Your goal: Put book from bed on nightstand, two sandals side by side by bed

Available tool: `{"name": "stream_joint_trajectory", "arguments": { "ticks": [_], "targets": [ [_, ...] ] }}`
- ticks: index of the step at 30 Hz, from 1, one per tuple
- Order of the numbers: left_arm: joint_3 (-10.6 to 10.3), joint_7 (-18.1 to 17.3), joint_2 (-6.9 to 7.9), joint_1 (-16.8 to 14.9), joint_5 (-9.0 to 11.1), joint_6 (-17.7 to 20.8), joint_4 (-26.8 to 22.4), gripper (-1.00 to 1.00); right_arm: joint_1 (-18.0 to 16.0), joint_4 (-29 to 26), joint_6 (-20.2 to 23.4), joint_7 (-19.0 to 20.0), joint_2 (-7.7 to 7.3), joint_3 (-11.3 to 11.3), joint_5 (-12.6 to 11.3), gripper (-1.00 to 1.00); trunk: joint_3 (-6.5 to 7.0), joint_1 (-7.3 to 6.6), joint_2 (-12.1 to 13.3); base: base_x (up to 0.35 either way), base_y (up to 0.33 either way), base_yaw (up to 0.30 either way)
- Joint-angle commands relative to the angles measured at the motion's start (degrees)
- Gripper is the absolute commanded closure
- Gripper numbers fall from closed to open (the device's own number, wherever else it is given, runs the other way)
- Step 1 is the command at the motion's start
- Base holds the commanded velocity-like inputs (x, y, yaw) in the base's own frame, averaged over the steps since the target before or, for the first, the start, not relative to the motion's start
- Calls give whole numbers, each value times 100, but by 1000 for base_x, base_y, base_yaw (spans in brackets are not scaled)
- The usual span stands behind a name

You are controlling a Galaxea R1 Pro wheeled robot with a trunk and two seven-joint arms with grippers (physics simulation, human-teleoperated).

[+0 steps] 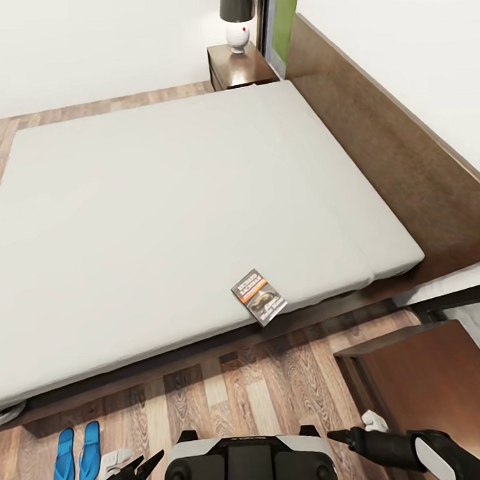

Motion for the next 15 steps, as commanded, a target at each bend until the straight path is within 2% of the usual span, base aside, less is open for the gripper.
{"name": "stream_joint_trajectory", "arguments": {
  "ticks": [1, 4, 5, 10, 15],
  "targets": [
    [13, -26, -1, -3, 12, 18, 3, -100, -3, 6, 37, 175, -9, 25, -48, -100, -5, 2, -7, 0, 0, -12],
    [13, -26, -1, -3, 13, 19, 3, -100, -3, 50, 30, 973, -21, 25, 46, -100, -5, 2, -7, 0, 0, -5],
    [13, -26, -1, -3, 13, 17, 3, -100, -3, 54, 30, 1059, -22, 25, 108, -100, -5, 2, -7, 0, 0, -2],
    [12, -26, -5, -3, 14, 18, 3, -100, -3, 61, 23, 1180, -18, 26, 362, -100, -5, 2, -7, 0, 0, 0],
    [10, -26, -7, -3, 14, 21, 8, -100, -3, 62, 20, 1180, -16, 25, 419, -100, -5, 2, -7, 0, 0, 0]
  ]
}}
